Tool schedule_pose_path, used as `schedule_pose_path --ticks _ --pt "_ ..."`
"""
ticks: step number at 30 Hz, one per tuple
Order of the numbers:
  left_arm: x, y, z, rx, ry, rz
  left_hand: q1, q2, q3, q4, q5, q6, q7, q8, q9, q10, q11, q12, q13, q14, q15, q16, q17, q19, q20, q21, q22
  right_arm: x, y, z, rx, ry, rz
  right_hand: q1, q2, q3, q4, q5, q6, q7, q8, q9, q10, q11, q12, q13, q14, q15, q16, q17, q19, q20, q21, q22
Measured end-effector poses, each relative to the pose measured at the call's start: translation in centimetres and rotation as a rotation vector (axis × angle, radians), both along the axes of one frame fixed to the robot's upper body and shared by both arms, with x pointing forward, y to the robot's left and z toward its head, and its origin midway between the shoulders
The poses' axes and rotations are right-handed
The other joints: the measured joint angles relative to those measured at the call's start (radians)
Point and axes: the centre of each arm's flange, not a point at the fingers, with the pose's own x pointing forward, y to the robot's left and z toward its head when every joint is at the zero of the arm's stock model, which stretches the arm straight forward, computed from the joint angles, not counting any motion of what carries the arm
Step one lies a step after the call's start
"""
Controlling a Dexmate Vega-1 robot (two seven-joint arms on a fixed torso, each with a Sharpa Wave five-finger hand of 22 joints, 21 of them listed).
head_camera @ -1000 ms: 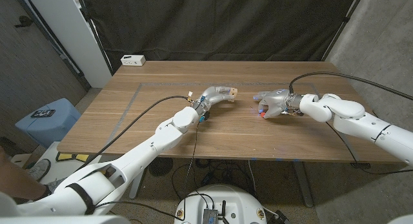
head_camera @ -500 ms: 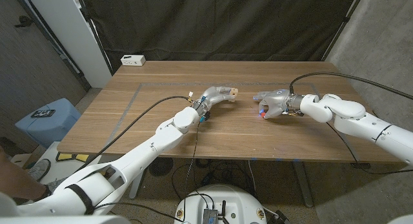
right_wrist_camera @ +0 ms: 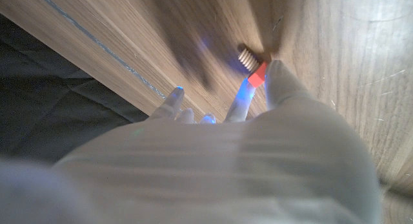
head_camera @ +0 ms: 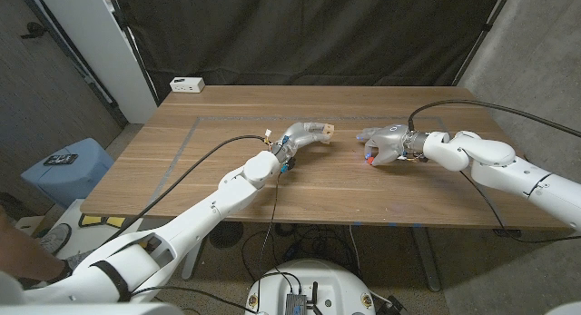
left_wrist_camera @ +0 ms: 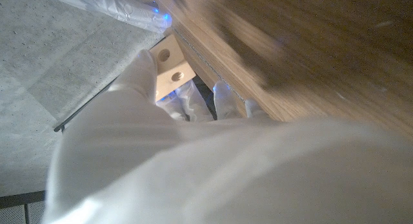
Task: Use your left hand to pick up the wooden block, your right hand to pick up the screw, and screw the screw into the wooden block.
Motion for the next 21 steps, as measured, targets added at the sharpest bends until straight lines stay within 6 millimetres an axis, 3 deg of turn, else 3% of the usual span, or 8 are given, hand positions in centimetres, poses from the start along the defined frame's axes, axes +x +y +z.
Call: schedule_pose_path --ticks 21 --pt "-0.21 0.05 -0.33 -0.002 0.004 -0.003 -0.003 0.003 -0.004 0.004 0.0 0.0 0.0 0.001 -0.001 -0.002 0.002 0.0 0.0 -0.006 -0.005 0.0 0.0 -0.004 0.004 0.0 0.0 -0.38 -0.13 0.01 0.029 -0.009 0.012 0.009 0.001 0.007 0.001 0.004 0.024 0.002 0.032 0.02 0.016 0.006 0.0 0.0 0.011 0.0 0.004 0.001 0.007 0.0 0.0 0.0"
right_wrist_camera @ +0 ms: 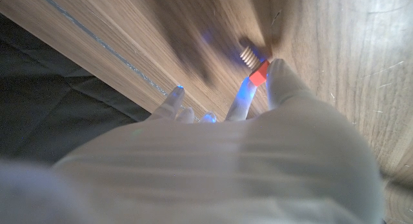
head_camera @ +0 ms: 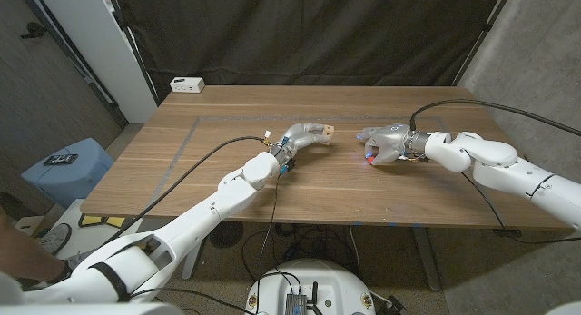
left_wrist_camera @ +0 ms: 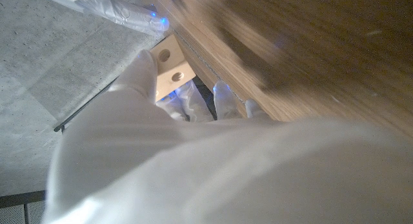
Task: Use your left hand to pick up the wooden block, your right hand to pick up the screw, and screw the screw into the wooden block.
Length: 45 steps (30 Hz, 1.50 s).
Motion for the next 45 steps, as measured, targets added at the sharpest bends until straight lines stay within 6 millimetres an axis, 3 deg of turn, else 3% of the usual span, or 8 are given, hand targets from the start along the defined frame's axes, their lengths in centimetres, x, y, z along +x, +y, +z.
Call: schedule_pose_path --ticks 19,37,45 --pt "-0.3 -0.1 -0.3 0.005 0.001 -0.003 -0.002 0.002 0.0 0.0 0.0 -0.003 0.0 0.0 0.001 0.0 0.0 -0.006 0.0 0.0 0.0 0.0 0.0 0.0 0.0 0.0 0.0 -0.8 0.1 0.4 0.078 -0.004 0.002 0.0 0.0 0.001 -0.001 0.0 0.003 0.003 0.015 0.016 0.003 0.004 0.0 0.0 0.0 0.0 0.0 0.0 0.011 0.0 0.0 0.0" --pt "0.2 -0.3 -0.2 0.011 0.002 -0.018 -0.002 0.002 -0.002 -0.002 -0.001 -0.004 0.0 -0.001 0.0 0.0 0.0 -0.013 0.004 0.0 0.0 0.0 0.0 0.0 0.0 0.0 0.0 -1.6 -0.7 1.8 0.194 -0.003 -0.008 0.0 0.0 0.005 0.003 0.0 0.019 0.019 0.042 0.033 0.018 0.007 0.0 0.0 0.0 0.0 0.0 0.001 0.037 -0.034 0.0 0.0" --pt "0.4 -0.3 -0.2 0.012 0.005 -0.022 -0.002 0.002 -0.002 -0.002 -0.001 -0.004 0.0 -0.001 0.0 -0.007 -0.004 -0.013 0.004 0.0 0.0 0.0 0.0 0.0 0.0 0.0 0.0 -1.9 -1.1 2.3 0.256 -0.003 -0.004 0.0 0.0 0.005 0.003 0.0 0.022 0.023 0.05 0.039 0.023 0.013 0.0 0.0 0.0 0.0 0.0 0.005 0.037 -0.034 0.0 0.0"
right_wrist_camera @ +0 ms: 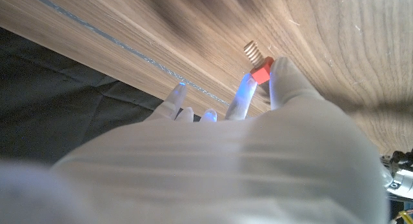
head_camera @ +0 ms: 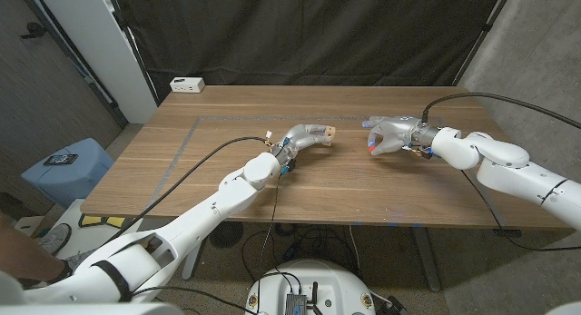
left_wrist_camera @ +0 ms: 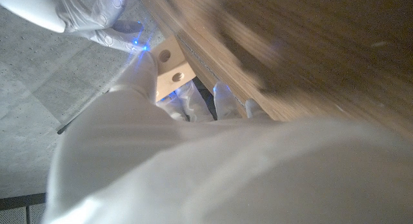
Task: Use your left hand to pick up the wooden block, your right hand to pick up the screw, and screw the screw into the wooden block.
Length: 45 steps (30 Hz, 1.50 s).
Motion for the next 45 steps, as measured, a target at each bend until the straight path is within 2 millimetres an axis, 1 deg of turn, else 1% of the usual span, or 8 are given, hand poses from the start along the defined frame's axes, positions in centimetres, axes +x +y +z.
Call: schedule_pose_path --ticks 5,15,22,25,32,35,39,45 --pt "0.1 0.0 0.0 -0.001 0.001 -0.003 0.0 0.0 0.0 0.0 0.0 0.0 0.0 0.0 0.0 0.0 0.0 0.0 0.0 0.0 0.0 0.0 0.0 0.0 0.0 0.0 0.0 -0.2 -0.2 0.3 0.047 0.0 0.004 0.0 0.0 0.0 0.0 0.0 0.004 0.004 0.007 0.001 0.007 0.007 0.0 0.0 0.008 0.0 0.0 0.0 0.005 -0.005 0.0 0.0" --pt "0.3 0.0 -0.3 -0.004 0.006 -0.003 0.004 0.004 -0.001 -0.001 -0.002 -0.003 0.0 0.001 0.001 -0.002 0.002 -0.004 -0.001 0.0 0.0 0.0 0.0 0.0 0.0 0.0 0.0 -0.5 -0.5 0.9 0.139 -0.003 0.015 0.0 0.0 -0.003 0.003 0.0 0.003 0.004 0.014 0.009 0.013 0.013 0.0 0.0 0.008 0.0 0.0 0.0 0.005 -0.005 0.0 0.0" --pt "0.3 -0.3 -0.1 -0.016 -0.005 -0.013 0.004 0.004 -0.001 -0.001 -0.002 -0.003 0.0 0.001 0.001 -0.002 0.002 -0.007 -0.001 0.0 0.0 0.0 0.0 0.0 0.0 0.0 0.0 -1.2 -0.7 1.3 0.245 -0.01 0.046 0.0 0.0 -0.003 0.003 0.0 0.004 0.004 0.021 0.014 0.018 0.018 0.0 0.0 0.015 0.0 0.0 0.0 0.005 -0.005 0.0 0.0" --pt "0.3 -0.3 -0.1 -0.018 -0.008 -0.014 0.004 0.004 -0.001 -0.002 -0.002 -0.003 0.0 0.001 0.001 -0.006 0.006 -0.007 -0.001 0.0 0.0 0.0 0.0 0.0 0.0 0.0 0.0 -1.3 -0.7 1.3 0.273 -0.01 0.055 0.0 0.0 -0.003 0.003 0.0 0.005 0.013 0.021 0.014 0.018 0.018 0.0 0.0 0.015 0.0 0.0 0.0 0.005 -0.005 0.0 0.0" --pt "0.3 -0.6 0.0 -0.02 -0.017 -0.019 0.004 0.004 -0.002 -0.002 -0.002 -0.004 0.0 0.001 0.001 -0.011 0.0 -0.007 -0.001 0.0 0.0 0.0 0.0 0.0 0.0 0.0 0.0 -1.6 -0.8 1.7 0.384 -0.004 0.089 -0.005 0.005 -0.003 0.003 -0.006 0.005 0.013 0.028 0.018 0.025 0.025 0.0 0.0 0.015 0.0 0.0 0.0 0.005 -0.005 0.0 0.0" --pt "0.2 -0.7 0.1 -0.023 -0.022 -0.022 0.004 0.004 -0.002 -0.002 -0.002 -0.004 0.0 0.001 0.0 -0.011 0.0 -0.007 -0.001 0.0 0.0 0.0 0.0 0.0 0.0 0.0 0.0 -1.7 -0.8 1.7 0.422 -0.001 0.1 -0.005 0.005 -0.003 0.003 -0.006 0.006 0.023 0.029 0.019 0.025 0.025 0.0 0.0 0.015 0.0 0.0 0.0 0.005 -0.005 0.0 0.0" --pt "0.1 -1.0 0.2 -0.029 -0.031 -0.029 0.004 0.004 -0.006 0.0 -0.002 -0.004 0.0 0.001 0.0 -0.011 0.0 -0.007 -0.001 0.0 0.0 0.0 0.0 0.0 0.0 0.0 0.0 -1.8 -0.8 1.9 0.491 0.005 0.124 -0.005 0.005 -0.003 0.003 -0.006 0.005 0.024 0.029 0.019 0.03 0.03 0.0 0.0 0.014 0.0 0.0 0.0 0.005 -0.005 0.0 0.0" --pt "0.0 -1.3 0.4 -0.035 -0.039 -0.039 0.0 0.008 -0.006 0.0 -0.002 -0.007 0.0 0.0 0.0 -0.011 0.0 -0.014 -0.001 0.0 0.0 0.0 0.0 0.0 0.0 0.0 0.0 -1.8 -0.9 1.9 0.566 0.012 0.148 -0.005 0.005 -0.003 0.003 -0.006 0.012 0.031 0.037 0.023 0.03 0.03 0.0 0.0 0.024 -0.002 0.0 0.0 0.008 -0.007 0.0 0.0"
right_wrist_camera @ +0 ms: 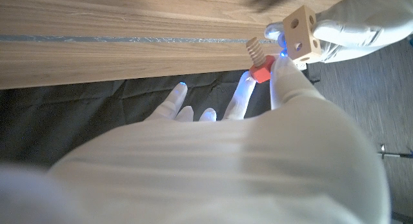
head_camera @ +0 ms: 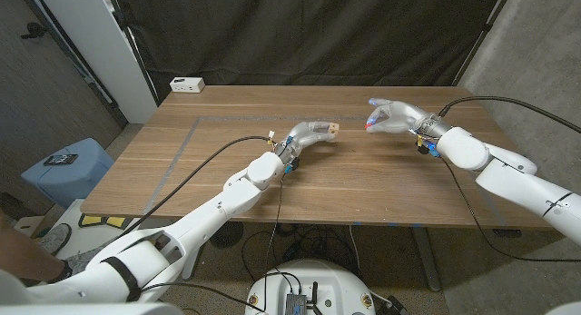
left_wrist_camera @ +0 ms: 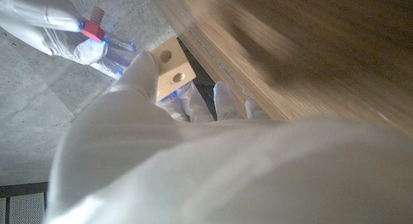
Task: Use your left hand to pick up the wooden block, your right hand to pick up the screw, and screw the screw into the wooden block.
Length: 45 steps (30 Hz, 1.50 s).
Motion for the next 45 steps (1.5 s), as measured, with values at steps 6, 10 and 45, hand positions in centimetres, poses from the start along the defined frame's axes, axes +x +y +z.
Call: schedule_pose_path --ticks 6,10,45 --pt "-0.2 -0.3 0.1 -0.004 -0.007 -0.011 -0.001 0.001 -0.004 -0.002 -0.001 0.0 0.0 0.0 0.001 0.0 0.0 0.0 0.0 0.0 0.0 0.0 0.0 0.0 0.0 0.0 0.005 0.0 0.0 0.0 0.072 0.003 0.027 0.002 0.002 -0.001 -0.001 0.0 0.005 0.005 0.007 0.0 0.0 0.0 0.0 0.0 0.001 0.002 0.0 0.0 0.003 -0.003 0.0 0.0" --pt "-0.2 -0.4 0.2 -0.005 -0.01 -0.015 -0.001 0.001 -0.004 -0.002 -0.001 0.0 0.0 0.0 0.001 0.0 0.0 0.0 0.0 0.0 0.0 0.0 0.0 0.0 0.0 0.0 0.005 0.0 0.0 0.0 0.112 0.006 0.043 0.005 0.005 -0.001 -0.001 0.0 0.005 0.005 0.01 0.001 0.005 0.005 0.0 0.0 0.001 0.002 0.0 -0.003 0.003 -0.003 0.0 0.0" --pt "-0.8 -2.0 -0.3 -0.054 -0.015 -0.061 -0.001 0.001 -0.005 -0.003 -0.001 -0.002 0.002 0.001 0.0 0.0 0.0 -0.004 0.001 0.0 0.0 0.0 0.0 0.0 0.0 0.006 0.005 0.0 0.0 -1.5 0.55 -0.023 0.163 0.005 0.005 -0.006 0.003 -0.013 0.018 0.018 0.029 0.009 0.014 0.022 -0.004 0.0 0.012 0.002 0.0 -0.002 0.007 0.001 0.0 0.0"
